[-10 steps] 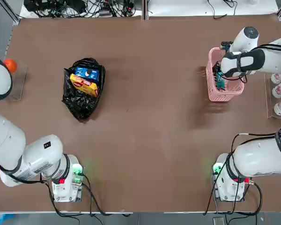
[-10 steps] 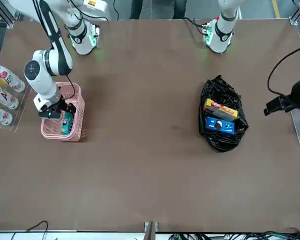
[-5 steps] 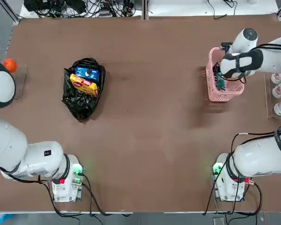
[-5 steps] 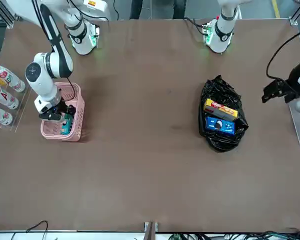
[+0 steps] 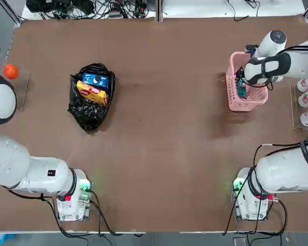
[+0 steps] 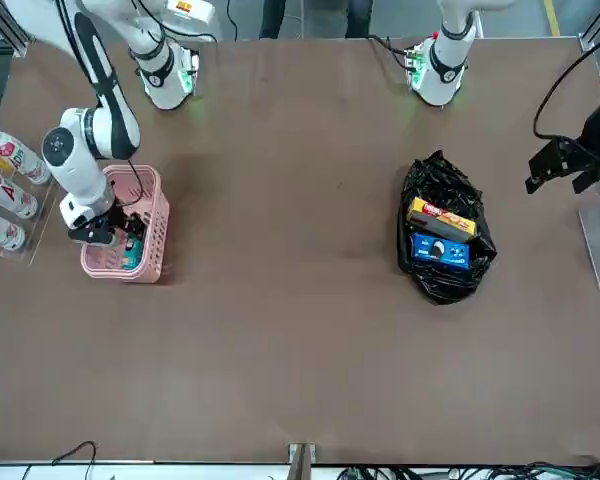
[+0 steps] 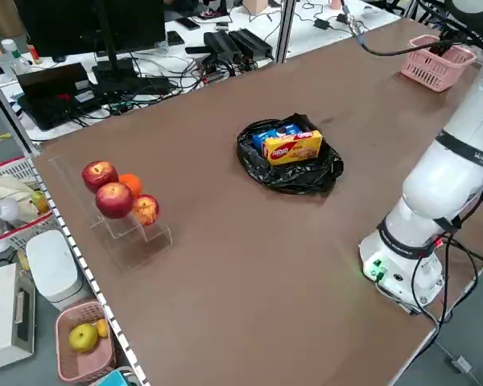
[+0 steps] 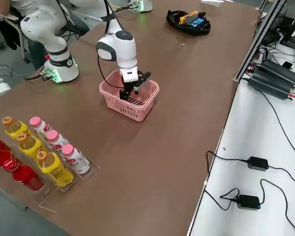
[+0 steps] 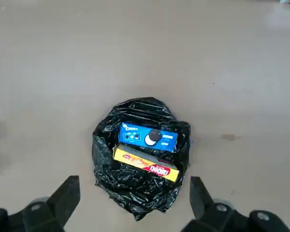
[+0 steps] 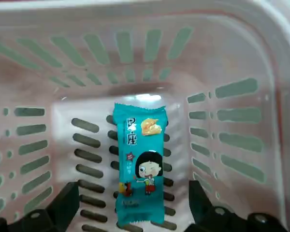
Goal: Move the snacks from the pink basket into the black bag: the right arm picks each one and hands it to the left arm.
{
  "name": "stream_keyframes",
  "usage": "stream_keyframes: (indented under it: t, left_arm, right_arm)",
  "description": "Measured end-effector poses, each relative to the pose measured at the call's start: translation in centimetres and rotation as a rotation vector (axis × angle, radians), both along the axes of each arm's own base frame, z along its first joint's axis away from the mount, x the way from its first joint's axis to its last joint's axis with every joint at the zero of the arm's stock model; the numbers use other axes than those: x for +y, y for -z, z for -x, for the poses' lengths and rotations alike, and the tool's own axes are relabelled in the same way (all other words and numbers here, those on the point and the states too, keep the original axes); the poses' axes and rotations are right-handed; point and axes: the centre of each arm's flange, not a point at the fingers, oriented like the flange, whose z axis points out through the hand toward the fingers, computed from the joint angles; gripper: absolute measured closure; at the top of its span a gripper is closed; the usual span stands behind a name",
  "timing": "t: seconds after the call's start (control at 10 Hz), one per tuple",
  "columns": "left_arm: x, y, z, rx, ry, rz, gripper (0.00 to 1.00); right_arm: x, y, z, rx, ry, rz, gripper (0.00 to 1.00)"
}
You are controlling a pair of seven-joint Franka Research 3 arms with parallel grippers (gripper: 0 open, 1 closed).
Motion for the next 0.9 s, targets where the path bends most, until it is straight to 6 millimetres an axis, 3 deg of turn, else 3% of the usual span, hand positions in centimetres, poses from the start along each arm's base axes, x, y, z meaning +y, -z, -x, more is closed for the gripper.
stream_keyframes:
  t: [0.9]
  left_arm:
    - [0.7, 0.8, -0.4, 0.012, -0.011, 0.002, 0.0]
  right_arm:
    - [-0.6, 2.2, -0.3, -0.018, -0.017, 0.005, 0.0]
